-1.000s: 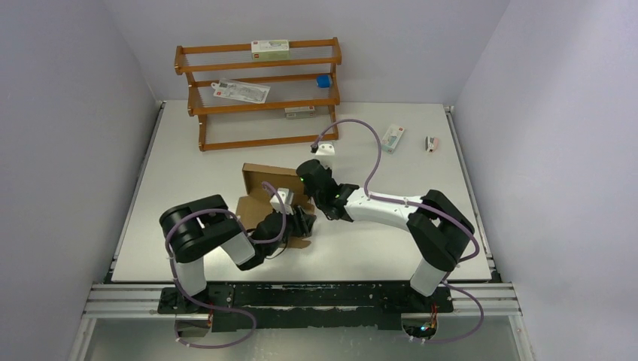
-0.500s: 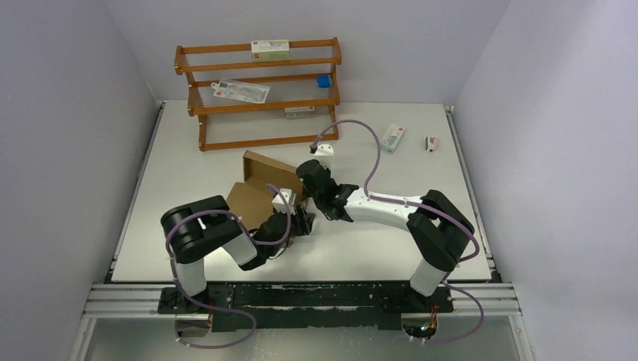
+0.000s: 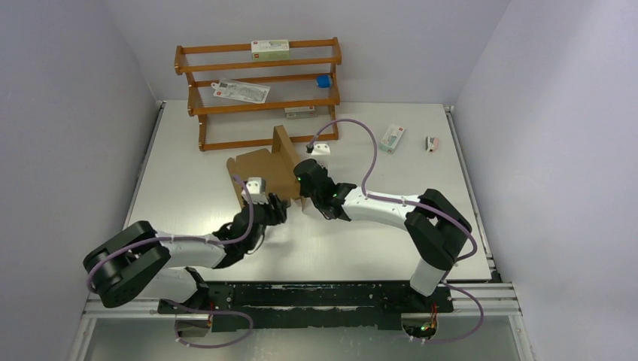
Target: Fold the paper box
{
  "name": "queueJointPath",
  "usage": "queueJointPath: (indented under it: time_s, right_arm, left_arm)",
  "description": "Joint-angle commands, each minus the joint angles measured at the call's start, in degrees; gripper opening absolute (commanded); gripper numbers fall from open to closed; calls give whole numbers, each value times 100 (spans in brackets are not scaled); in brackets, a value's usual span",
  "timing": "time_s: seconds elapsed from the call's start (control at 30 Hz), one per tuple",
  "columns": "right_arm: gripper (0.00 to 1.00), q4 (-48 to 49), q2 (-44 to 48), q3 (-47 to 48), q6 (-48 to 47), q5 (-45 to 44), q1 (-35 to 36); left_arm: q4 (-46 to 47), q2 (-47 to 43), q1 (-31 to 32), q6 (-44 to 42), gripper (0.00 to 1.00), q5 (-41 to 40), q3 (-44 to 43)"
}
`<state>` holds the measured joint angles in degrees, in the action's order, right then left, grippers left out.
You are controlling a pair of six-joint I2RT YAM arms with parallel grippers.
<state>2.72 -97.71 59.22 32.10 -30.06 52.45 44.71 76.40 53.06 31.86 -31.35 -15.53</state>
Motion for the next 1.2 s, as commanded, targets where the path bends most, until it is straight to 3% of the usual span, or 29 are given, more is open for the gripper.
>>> queueJointPath:
  time_s: [0.0,0.17,0.33,0.57,0.77,1.17]
  right_arm:
    - [5,-255,-252,129,-66,100,38]
    - [4,-255,-275,172,-113,113,38]
    - [4,-422,-241,217,-123,117,38]
    - [5,-504,-219,311,-85,37,38]
    - [5,-612,-266,387,-67,-67,29]
    - [7,-762,-100,383,-164,-143,-205]
  left_arm:
    - [-1216,38,-937,-96,59,102,-252]
    - [-1429,780,-1657,-425,56,620,-976]
    - [-1848,1560,-1956,-474,47,1047,-1627]
    - [-1597,1789,-1924,-13,40,2008,-1279]
    - [-1224,1759,-1780,413,37,2635,-846]
    - [-968,1760,-606,1272,32,2643,-468]
